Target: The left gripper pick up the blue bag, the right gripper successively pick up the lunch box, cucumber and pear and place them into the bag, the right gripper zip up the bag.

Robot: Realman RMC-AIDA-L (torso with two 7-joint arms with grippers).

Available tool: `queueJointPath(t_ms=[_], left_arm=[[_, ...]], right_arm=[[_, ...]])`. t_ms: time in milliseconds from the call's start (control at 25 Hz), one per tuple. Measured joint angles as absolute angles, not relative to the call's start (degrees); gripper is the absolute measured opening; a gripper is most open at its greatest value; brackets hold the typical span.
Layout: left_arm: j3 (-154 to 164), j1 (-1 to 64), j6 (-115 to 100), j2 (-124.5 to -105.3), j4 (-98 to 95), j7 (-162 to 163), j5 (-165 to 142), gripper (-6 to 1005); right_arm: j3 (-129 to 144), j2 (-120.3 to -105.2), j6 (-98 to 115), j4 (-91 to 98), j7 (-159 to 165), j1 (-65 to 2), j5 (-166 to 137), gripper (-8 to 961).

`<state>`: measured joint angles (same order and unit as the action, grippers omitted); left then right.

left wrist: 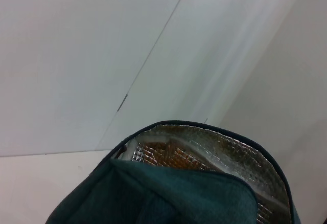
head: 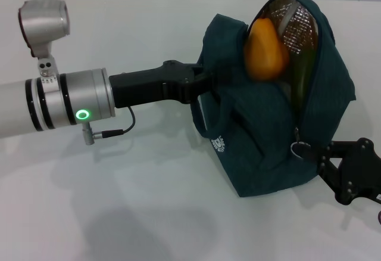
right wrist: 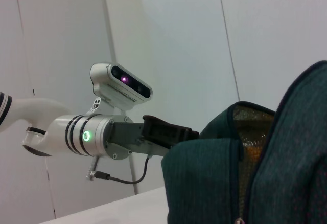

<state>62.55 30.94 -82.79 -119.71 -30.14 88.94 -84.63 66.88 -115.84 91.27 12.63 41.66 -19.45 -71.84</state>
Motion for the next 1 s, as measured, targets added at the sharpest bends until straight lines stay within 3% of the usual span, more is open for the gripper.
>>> queueJointPath(t_ms=[520, 1000], left_arm=[[62.4, 29.5, -84.2, -119.71, -30.5, 84.5, -83.5, 95], [57.8, 26.8, -84.4, -119.39, -30.2, 80.3, -76.6, 559]], right_arm=[[66.4, -115.71, 97.0, 12.7, 38.2, -18.5, -71.2, 2], [66.7, -115.76, 99.9, 14.7, 36.8, -19.6, -63.9, 3]])
